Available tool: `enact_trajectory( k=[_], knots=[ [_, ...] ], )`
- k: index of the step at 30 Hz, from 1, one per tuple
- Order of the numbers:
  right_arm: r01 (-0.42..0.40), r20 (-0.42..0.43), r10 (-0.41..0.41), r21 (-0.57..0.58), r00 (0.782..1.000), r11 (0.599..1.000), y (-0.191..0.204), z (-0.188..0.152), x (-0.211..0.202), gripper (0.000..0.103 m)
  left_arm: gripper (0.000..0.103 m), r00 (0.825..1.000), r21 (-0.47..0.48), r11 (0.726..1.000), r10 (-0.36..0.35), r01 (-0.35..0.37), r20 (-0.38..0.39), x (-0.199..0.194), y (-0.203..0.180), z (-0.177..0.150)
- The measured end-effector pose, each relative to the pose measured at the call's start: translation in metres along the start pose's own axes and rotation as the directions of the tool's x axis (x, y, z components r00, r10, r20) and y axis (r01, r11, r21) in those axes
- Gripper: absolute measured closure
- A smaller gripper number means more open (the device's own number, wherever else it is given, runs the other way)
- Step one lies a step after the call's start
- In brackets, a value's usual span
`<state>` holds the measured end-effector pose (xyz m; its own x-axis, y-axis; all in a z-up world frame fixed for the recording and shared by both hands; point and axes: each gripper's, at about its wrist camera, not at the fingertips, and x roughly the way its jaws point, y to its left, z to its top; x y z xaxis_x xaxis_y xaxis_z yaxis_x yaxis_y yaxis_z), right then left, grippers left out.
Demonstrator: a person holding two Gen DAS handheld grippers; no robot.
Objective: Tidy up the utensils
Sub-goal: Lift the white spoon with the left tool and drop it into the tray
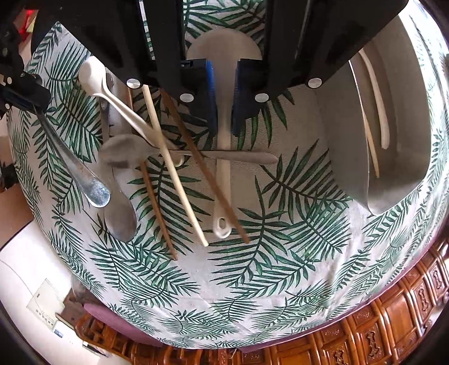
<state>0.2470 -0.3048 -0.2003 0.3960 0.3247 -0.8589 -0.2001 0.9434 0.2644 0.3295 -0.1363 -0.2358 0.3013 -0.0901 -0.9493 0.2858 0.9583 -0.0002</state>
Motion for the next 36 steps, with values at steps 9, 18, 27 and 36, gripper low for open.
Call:
enact_trajectory(
  k=[9, 18, 27, 36],
  knots=[
    [-0.001, 0.006, 0.001, -0.005, 1.000, 1.000, 0.006, -0.002, -0.005, 0.096, 0.095, 0.995, -0.021, 0.999, 0.043, -0.042, 0.089, -0.028, 0.019, 0.009],
    [-0.004, 0.018, 0.004, -0.007, 1.000, 1.000, 0.013, 0.001, -0.009, 0.096, 0.095, 0.970, -0.010, 0.999, 0.050, -0.049, 0.238, -0.093, 0.024, 0.035],
    [0.003, 0.044, -0.003, -0.013, 0.999, 1.000, 0.021, 0.010, -0.020, 0.096, 0.094, 0.952, -0.010, 0.999, 0.035, -0.033, 0.304, -0.134, 0.034, 0.032],
    [0.010, 0.058, -0.008, -0.029, 0.998, 1.000, 0.041, 0.021, -0.026, 0.096, 0.094, 0.952, -0.021, 1.000, 0.009, -0.003, 0.307, -0.146, 0.055, 0.003]
  ],
)
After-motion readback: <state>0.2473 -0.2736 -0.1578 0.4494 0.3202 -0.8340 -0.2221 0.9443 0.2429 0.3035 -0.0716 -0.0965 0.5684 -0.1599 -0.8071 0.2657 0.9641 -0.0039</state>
